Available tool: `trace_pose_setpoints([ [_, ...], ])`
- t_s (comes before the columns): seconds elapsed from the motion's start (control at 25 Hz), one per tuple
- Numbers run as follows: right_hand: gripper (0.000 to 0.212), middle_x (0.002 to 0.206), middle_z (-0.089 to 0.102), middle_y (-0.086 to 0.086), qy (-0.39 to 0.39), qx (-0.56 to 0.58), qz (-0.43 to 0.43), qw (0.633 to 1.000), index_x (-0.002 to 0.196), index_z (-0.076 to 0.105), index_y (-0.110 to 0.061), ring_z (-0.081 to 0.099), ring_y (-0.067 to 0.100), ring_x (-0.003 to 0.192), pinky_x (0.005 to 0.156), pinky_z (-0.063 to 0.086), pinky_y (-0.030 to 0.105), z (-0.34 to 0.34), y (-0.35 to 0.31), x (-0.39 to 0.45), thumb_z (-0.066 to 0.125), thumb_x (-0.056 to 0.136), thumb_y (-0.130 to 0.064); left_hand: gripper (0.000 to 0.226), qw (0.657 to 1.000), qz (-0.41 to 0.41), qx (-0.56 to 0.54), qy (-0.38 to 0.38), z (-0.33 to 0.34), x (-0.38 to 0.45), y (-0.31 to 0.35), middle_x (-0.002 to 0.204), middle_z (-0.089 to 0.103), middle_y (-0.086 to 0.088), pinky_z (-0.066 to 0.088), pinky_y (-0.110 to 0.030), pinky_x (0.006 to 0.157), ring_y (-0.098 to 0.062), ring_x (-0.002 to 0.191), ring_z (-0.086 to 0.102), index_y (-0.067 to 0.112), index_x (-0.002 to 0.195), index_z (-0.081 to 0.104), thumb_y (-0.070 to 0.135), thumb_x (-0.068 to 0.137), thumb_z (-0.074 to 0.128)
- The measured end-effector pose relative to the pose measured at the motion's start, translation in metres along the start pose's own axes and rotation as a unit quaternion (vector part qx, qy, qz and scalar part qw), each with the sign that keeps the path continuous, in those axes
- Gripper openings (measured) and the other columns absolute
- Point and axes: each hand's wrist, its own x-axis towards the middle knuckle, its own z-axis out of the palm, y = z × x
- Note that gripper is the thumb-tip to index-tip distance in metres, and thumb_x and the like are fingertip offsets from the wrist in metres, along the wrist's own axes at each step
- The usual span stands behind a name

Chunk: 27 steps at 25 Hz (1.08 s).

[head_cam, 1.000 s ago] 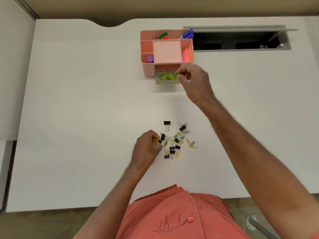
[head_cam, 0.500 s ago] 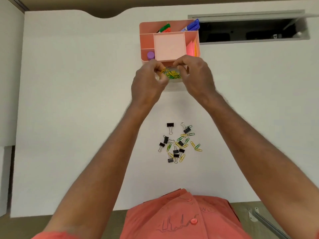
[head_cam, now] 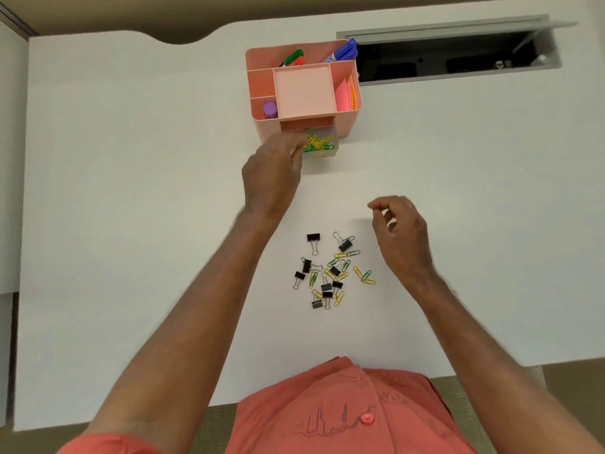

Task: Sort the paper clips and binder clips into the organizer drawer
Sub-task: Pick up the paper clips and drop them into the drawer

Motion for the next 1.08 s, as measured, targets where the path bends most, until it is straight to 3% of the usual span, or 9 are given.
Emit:
trace_pose_setpoints([
  [0.16,0.028,0.116,0.052,-0.008,-0.117,-0.07,0.047,0.99,0.121,0.061,-0.023,0.057,0.009,0.098,0.083,0.055,0.032,0.007,0.029,-0.05,0.065,0.094,-0.016,0.015,0.998,-0.017,-0.053,-0.04,0.005,-0.083,-0.009,0.113,0.068,0.016,0.052,-0.029,0.077,-0.003,0.087,0.062,0.031,0.11,0.069,0.026,0.098,0.061],
  [0.28,0.043,0.126,0.05,-0.003,-0.155,-0.148,0.007,0.977,0.13,0.057,-0.02,0.048,0.019,0.116,0.085,0.05,0.033,0.012,0.036,-0.085,0.07,0.089,-0.018,0.015,0.99,-0.044,-0.065,-0.116,0.011,-0.154,-0.018,0.111,0.066,0.019,0.046,-0.021,0.072,0.003,0.07,0.053,0.033,0.111,0.067,0.028,0.098,0.062],
  [0.36,0.053,0.132,0.048,0.0,-0.177,-0.17,-0.012,0.969,0.137,0.054,-0.017,0.044,0.022,0.122,0.086,0.051,0.034,0.014,0.036,-0.096,0.07,0.087,-0.013,0.018,0.984,-0.045,-0.067,-0.161,0.017,-0.192,-0.028,0.11,0.066,0.016,0.048,-0.024,0.074,0.001,0.075,0.056,0.03,0.115,0.066,0.027,0.098,0.062],
  [0.44,0.062,0.137,0.044,0.002,-0.202,-0.16,-0.014,0.966,0.145,0.049,-0.017,0.041,0.022,0.126,0.094,0.05,0.035,0.015,0.036,-0.1,0.067,0.086,-0.005,0.025,0.979,-0.052,-0.06,-0.188,0.025,-0.217,-0.036,0.113,0.064,0.01,0.05,-0.028,0.079,-0.01,0.092,0.061,0.026,0.122,0.064,0.027,0.097,0.063],
  [0.56,0.071,0.141,0.04,0.003,-0.225,-0.119,-0.007,0.967,0.152,0.041,-0.016,0.045,0.024,0.126,0.102,0.047,0.035,0.019,0.038,-0.094,0.062,0.087,0.002,0.041,0.978,-0.048,-0.022,-0.201,0.035,-0.229,-0.034,0.12,0.059,0.002,0.051,-0.033,0.085,-0.019,0.108,0.059,0.019,0.133,0.058,0.029,0.094,0.068],
  [0.68,0.069,0.139,0.039,0.002,-0.234,-0.099,-0.019,0.967,0.153,0.041,-0.018,0.053,0.022,0.114,0.096,0.051,0.036,0.021,0.036,-0.086,0.061,0.09,0.003,0.051,0.979,-0.053,-0.002,-0.199,0.038,-0.222,-0.02,0.122,0.055,-0.002,0.055,-0.043,0.084,-0.023,0.109,0.059,0.017,0.137,0.053,0.03,0.091,0.071],
  [0.84,0.057,0.132,0.041,-0.003,-0.225,-0.105,-0.031,0.968,0.147,0.05,-0.02,0.054,0.014,0.099,0.092,0.051,0.031,0.025,0.037,-0.078,0.066,0.094,-0.005,0.043,0.977,-0.057,0.011,-0.207,0.04,-0.212,-0.012,0.121,0.054,-0.003,0.054,-0.042,0.083,-0.024,0.107,0.06,0.016,0.131,0.055,0.029,0.092,0.07],
  [0.96,0.045,0.124,0.048,-0.002,-0.198,-0.1,-0.037,0.974,0.135,0.06,-0.018,0.054,0.011,0.09,0.086,0.049,0.028,0.029,0.037,-0.076,0.07,0.092,-0.008,0.028,0.977,-0.059,0.007,-0.205,0.04,-0.209,-0.01,0.115,0.054,-0.002,0.054,-0.04,0.08,-0.024,0.1,0.061,0.017,0.117,0.06,0.028,0.093,0.069],
  [1.08,0.026,0.115,0.054,-0.002,-0.165,-0.107,-0.05,0.979,0.116,0.068,-0.017,0.057,0.012,0.086,0.08,0.052,0.03,0.033,0.036,-0.08,0.072,0.091,-0.01,0.029,0.973,-0.069,-0.004,-0.22,0.041,-0.207,-0.013,0.116,0.056,-0.002,0.051,-0.036,0.081,-0.023,0.1,0.061,0.017,0.118,0.062,0.03,0.093,0.07],
])
